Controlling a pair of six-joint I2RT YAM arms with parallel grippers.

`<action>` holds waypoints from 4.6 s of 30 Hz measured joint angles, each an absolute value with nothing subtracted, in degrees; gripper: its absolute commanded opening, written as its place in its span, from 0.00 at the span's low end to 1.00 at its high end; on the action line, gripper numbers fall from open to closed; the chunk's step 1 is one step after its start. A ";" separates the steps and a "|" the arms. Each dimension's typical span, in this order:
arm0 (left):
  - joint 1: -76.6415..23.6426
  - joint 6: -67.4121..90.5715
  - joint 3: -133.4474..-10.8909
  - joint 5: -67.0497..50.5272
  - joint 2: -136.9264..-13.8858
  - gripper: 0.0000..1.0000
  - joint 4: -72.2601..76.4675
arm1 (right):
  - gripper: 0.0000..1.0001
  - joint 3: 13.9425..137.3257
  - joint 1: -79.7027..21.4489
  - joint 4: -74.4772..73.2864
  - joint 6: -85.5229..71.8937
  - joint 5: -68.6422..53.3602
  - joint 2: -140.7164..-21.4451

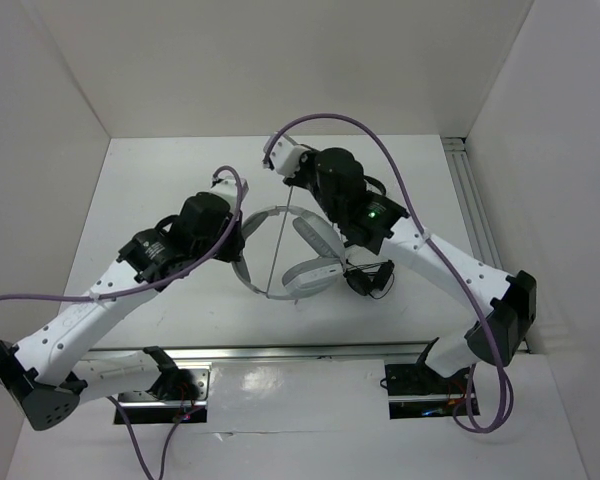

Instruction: Wrap the headphones

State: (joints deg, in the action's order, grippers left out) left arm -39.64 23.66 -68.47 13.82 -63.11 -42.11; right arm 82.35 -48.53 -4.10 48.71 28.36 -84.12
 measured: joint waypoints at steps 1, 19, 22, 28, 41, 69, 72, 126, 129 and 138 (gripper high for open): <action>-39.97 23.99 -68.84 13.80 -62.98 0.00 -42.26 | 0.10 82.67 -47.48 -5.48 47.68 26.15 -84.12; -42.50 20.47 -80.93 15.94 -57.76 0.00 -50.65 | 0.09 86.67 -36.62 -11.14 25.69 -13.10 -85.62; -42.78 19.73 -86.15 17.12 -59.66 0.00 -53.17 | 0.09 84.55 -34.61 -6.87 20.29 -19.68 -85.62; -42.94 19.59 -93.30 17.69 -60.58 0.00 -55.33 | 0.15 82.19 -31.66 5.41 7.35 -35.31 -89.60; -43.83 24.49 -108.66 21.85 -63.88 0.00 -52.36 | 0.24 70.28 -35.79 47.35 -26.17 -45.98 -111.68; -17.23 30.70 -96.95 31.07 -90.89 0.00 -64.01 | 0.01 64.51 -63.20 -4.73 3.27 -16.97 -77.38; -17.47 30.63 -90.89 30.15 -89.38 0.00 -62.92 | 0.00 73.25 -64.64 -21.54 8.71 -5.56 -78.63; -42.52 28.36 -90.54 25.82 -63.40 0.00 -64.42 | 0.81 68.10 -11.44 0.62 2.35 -37.47 -76.62; -42.02 28.77 -95.09 24.77 -64.95 0.00 -66.06 | 0.88 66.57 -11.84 3.64 -1.78 -48.45 -77.71; -41.36 30.30 -105.10 21.71 -68.66 0.00 -67.31 | 0.88 55.77 -27.16 14.00 -8.23 -54.70 -85.84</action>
State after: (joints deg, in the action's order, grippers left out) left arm -41.36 30.30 -105.10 21.71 -68.66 -67.31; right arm 55.77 -27.16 14.00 -8.23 -54.70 -85.84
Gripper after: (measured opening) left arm 0.131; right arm 0.882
